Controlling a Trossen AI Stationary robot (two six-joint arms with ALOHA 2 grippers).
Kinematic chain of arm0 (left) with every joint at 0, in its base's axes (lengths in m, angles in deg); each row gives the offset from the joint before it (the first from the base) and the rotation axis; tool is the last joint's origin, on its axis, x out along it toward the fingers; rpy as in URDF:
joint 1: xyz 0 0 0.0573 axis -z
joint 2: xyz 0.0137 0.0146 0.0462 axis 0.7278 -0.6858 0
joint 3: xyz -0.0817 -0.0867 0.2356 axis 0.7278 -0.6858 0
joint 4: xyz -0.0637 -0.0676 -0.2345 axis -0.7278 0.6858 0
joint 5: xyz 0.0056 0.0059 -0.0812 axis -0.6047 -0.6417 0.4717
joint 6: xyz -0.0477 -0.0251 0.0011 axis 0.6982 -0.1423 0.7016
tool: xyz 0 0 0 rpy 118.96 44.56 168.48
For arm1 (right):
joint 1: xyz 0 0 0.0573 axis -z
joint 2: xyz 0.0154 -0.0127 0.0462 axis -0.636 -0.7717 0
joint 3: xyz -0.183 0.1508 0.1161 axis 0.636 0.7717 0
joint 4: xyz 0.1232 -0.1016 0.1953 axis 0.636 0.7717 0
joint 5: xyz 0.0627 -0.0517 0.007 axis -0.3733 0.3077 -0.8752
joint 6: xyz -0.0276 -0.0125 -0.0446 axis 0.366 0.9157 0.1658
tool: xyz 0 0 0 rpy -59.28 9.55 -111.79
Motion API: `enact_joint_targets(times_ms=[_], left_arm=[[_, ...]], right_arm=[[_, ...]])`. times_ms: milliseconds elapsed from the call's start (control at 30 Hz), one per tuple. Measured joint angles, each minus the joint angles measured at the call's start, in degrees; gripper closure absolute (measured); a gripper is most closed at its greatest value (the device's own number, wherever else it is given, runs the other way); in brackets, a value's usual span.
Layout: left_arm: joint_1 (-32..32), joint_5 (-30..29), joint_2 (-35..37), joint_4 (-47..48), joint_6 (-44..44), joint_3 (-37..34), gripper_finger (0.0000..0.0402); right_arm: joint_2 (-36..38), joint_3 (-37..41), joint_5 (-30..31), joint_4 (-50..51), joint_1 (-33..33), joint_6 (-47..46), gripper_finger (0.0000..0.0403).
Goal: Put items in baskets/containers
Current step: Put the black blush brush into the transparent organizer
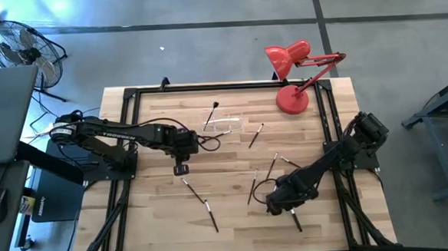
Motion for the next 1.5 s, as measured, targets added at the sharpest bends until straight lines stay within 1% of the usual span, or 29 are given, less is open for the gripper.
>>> enact_joint_targets(times_ms=[67, 100, 233, 300, 367, 467, 567, 667, 733, 800, 867, 933, 1033, 1100, 1233, 1300, 1400, 1500], left_arm=[[0.00, 0.79, 0.00, 0.04, 0.09, 0.00, 0.0401], [0.00, 0.80, 0.00, 0.09, 0.19, 0.00, 0.0401], [0.00, 0.84, 0.00, 0.31, 1.26, 0.00, 0.0401], [0.00, 0.91, 0.00, 0.31, 1.84, 0.00, 0.0401], [0.00, 0.91, 0.00, 0.28, 2.01, 0.00, 0.0401], [0.00, 0.93, 0.00, 0.24, 2.01, 0.00, 0.0401], [0.00, 0.93, 0.00, 0.14, 2.01, 0.00, 0.0401], [0.00, 0.93, 0.00, -0.10, 2.01, 0.00, 0.0401], [0.00, 0.92, 0.00, -0.16, 2.01, 0.00, 0.0401], [0.00, 0.63, 0.00, -0.43, 2.01, 0.00, 0.0401], [0.00, -0.61, 0.00, -0.78, 2.03, 0.00, 0.0401], [0.00, -1.29, 0.00, -1.51, 2.34, 0.00, 0.0401], [0.00, -1.47, 0.00, -2.02, 4.28, 0.00, 0.0401], [0.00, -1.52, 0.00, -2.08, 5.17, 0.00, 0.0401], [0.00, -1.54, 0.00, -2.69, 7.95, 0.00, 0.0401], [0.00, -2.09, 0.00, -2.93, 9.48, 0.00, 0.0401], [0.00, -2.67, 0.00, -2.88, 11.64, 0.00, 0.0401], [0.00, -2.74, 0.00, -2.86, 13.39, 0.00, 0.0401]], right_arm=[[1.64, 0.09, 2.41, 0.05, -0.16, 0.10, 0.0372], [2.62, 0.18, 4.83, 0.29, -0.24, 0.13, 0.0372], [7.87, 0.32, 16.35, 1.92, -0.30, 0.10, 0.0372], [10.75, 0.19, 20.86, 1.90, -0.40, 0.50, 0.0371], [13.83, 0.19, 25.98, 1.90, -0.32, 2.06, 0.0371], [18.42, 0.12, 35.36, 1.86, 0.70, 6.09, 0.0372], [22.31, 0.12, 43.27, 1.39, 2.76, 13.18, 0.0372], [25.43, 0.10, 49.83, -0.97, 6.26, 23.08, 0.0372], [26.63, 0.10, 53.13, -3.73, 9.48, 31.66, 0.0372], [27.03, 0.09, 54.58, -7.81, 13.40, 41.55, 0.0372], [26.90, 0.08, 53.85, -12.51, 17.84, 51.63, 0.0372], [26.03, 0.08, 50.87, -18.15, 22.86, 61.09, 0.0372], [24.35, 0.08, 43.90, -27.02, 30.84, 74.33, 0.0372], [22.83, 0.08, 38.23, -33.54, 35.86, 80.73, 0.0372], [18.77, 0.04, 26.21, -44.46, 44.63, 88.72, 0.0372], [16.28, 0.04, 21.60, -48.10, 47.77, 91.40, 0.0372], [12.80, 0.03, 15.70, -51.88, 50.92, 94.64, 0.0372], [8.76, 0.03, 10.56, -55.52, 52.75, 96.23, 0.0372]])
